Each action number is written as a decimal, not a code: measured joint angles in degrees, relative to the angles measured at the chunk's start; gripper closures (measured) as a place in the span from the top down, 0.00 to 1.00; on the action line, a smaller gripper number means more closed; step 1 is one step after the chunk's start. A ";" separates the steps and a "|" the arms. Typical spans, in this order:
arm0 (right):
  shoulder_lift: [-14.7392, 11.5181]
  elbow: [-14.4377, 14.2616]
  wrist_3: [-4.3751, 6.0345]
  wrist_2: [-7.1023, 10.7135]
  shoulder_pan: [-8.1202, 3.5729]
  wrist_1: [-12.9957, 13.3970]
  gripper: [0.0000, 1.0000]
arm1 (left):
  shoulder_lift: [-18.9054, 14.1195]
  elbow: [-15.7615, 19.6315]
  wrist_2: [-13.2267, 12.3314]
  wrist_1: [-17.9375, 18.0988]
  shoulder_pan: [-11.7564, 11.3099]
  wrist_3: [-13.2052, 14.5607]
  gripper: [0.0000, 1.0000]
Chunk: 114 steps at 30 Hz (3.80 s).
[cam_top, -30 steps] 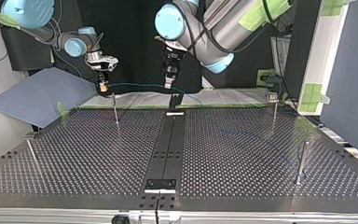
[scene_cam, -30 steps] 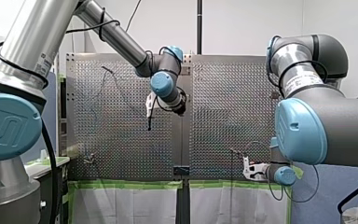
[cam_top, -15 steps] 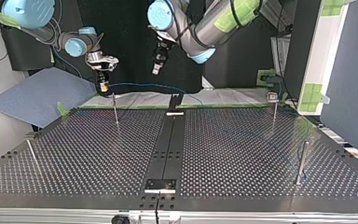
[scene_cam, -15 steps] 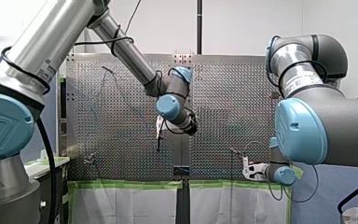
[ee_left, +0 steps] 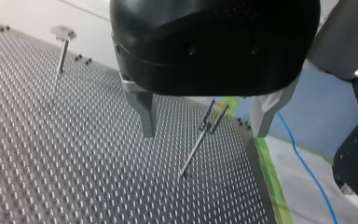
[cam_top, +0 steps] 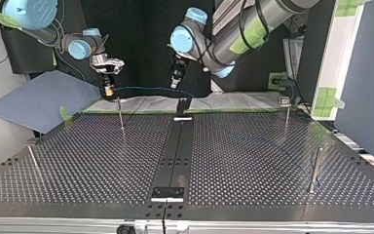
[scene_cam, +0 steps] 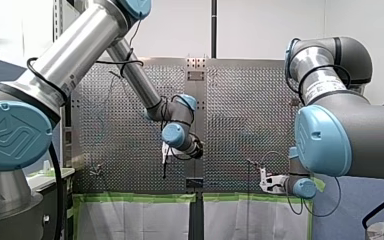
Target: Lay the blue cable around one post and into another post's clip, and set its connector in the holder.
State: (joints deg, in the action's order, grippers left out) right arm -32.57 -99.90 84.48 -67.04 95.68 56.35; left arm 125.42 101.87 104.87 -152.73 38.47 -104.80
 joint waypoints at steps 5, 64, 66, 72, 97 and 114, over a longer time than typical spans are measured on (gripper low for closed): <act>0.00 0.01 0.00 0.02 0.05 0.02 0.00 | 2.41 -0.13 -0.69 2.41 -0.29 0.58 1.00; 0.00 0.01 0.00 0.23 0.32 0.01 0.00 | 20.42 -4.06 8.89 21.06 1.11 11.79 1.00; 0.00 0.00 0.00 0.24 0.33 0.00 0.00 | 20.90 -4.90 8.84 20.93 1.24 11.74 1.00; 0.00 0.01 0.00 0.24 0.34 0.00 0.00 | 21.27 -6.97 8.92 20.60 1.31 11.39 1.00; 0.01 0.01 -0.88 0.24 0.59 -0.35 0.00 | 26.52 -14.06 9.92 16.33 1.03 8.85 1.00; 0.00 0.01 -0.99 0.09 0.69 -0.35 0.00 | 26.62 -15.93 10.88 16.16 0.61 8.56 0.65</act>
State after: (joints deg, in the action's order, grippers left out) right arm -32.57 -99.90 83.50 -66.95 96.37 56.00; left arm 152.04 85.94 115.75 -136.57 39.08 -96.23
